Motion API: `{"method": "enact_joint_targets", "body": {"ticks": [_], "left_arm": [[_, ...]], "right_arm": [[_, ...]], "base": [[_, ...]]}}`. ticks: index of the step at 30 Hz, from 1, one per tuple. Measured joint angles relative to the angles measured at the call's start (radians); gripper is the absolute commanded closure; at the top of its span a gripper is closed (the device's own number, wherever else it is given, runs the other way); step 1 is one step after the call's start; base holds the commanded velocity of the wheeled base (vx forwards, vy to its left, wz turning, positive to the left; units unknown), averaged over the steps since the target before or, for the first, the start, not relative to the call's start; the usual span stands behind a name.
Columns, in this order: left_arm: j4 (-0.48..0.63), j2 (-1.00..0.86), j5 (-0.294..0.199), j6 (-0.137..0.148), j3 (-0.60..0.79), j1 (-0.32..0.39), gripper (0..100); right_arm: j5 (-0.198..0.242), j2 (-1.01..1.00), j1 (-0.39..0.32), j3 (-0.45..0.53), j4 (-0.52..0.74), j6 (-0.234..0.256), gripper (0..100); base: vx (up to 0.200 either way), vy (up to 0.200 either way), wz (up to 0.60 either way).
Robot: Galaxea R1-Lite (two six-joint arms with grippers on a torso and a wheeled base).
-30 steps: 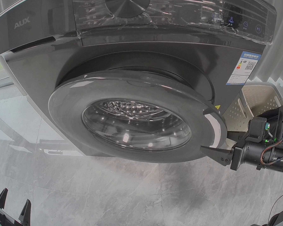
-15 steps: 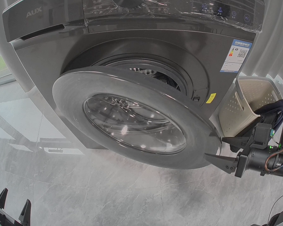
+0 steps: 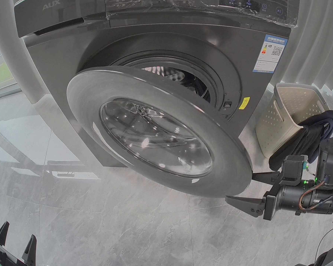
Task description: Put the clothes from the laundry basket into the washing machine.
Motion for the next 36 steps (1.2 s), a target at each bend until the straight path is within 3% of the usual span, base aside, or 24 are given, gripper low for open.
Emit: {"method": "enact_joint_targets", "body": {"ticks": [12, 18, 27, 36], "left_arm": [[0.000, 0.000, 0.000, 0.000, 0.000, 0.000, 0], [0.000, 0.000, 0.000, 0.000, 0.000, 0.000, 0], [0.000, 0.000, 0.000, 0.000, 0.000, 0.000, 0], [0.000, 0.000, 0.000, 0.000, 0.000, 0.000, 0]], "right_arm": [[-0.007, 0.005, 0.005, -0.029, -0.003, 0.005, 0], [-0.009, 0.050, 0.040, -0.050, -0.004, 0.008, 0], [-0.011, 0.010, 0.042, 0.088, 0.004, 0.003, 0], [-0.006, -0.063, -0.114, 0.192, 0.011, -0.015, 0]], "base": [[-0.050, 0.000, 0.00], [0.000, 0.000, 0.00], [0.000, 0.000, 0.00], [0.000, 0.000, 0.00]]}}
